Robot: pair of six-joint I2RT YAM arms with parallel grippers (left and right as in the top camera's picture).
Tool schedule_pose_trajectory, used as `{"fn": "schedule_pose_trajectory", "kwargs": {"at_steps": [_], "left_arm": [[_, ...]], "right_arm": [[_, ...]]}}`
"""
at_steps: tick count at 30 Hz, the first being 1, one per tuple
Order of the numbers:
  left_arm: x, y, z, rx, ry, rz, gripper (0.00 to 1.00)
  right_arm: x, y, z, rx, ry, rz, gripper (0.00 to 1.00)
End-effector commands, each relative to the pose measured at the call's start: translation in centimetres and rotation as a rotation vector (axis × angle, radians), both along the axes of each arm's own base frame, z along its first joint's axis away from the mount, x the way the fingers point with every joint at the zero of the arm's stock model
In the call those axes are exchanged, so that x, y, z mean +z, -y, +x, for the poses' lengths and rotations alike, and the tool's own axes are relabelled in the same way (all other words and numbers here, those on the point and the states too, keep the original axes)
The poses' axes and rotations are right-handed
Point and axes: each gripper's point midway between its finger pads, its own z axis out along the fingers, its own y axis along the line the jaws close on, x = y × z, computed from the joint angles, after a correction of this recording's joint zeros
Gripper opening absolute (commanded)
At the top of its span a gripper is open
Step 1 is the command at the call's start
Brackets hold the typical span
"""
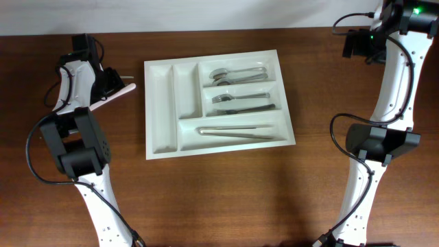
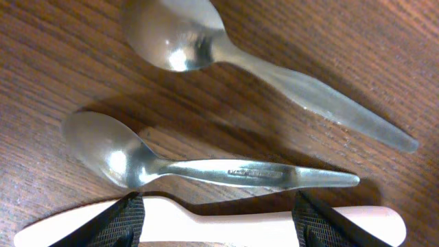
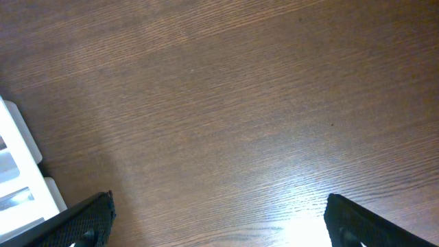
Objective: Pack container
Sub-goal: 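Close the left gripper on the knife handle and lift it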
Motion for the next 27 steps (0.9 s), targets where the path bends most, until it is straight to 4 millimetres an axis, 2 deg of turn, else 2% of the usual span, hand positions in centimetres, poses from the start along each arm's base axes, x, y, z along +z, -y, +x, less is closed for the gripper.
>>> {"fn": "schedule_pose_trajectory", "kwargs": {"at_steps": [1,14,21,27], "left_arm": [[-0.9,0.1,-0.7,-0.037,-0.045,0.010,0.69],[-1.2,0.3,-3.3,-0.042,-0.151,0.009,0.66],[-1.4,1.7,-4.9,-0.042,-0.223,-0.014,0.64],[-1.3,2.8,-6.1,0.079,-0.274,-0.037,0.64]], "right_arm": [[0.3,0.1,-0.3,0.005,-0.003,-0.011,0.99],[0.3,0.1,-0.3,0.005,-0.003,-0.011,0.99],[0.3,0.1,-0.3,0.005,-0.003,-0.011,0.99],[0.3,0.1,-0.3,0.005,-0.003,-0.011,0.99]]}}
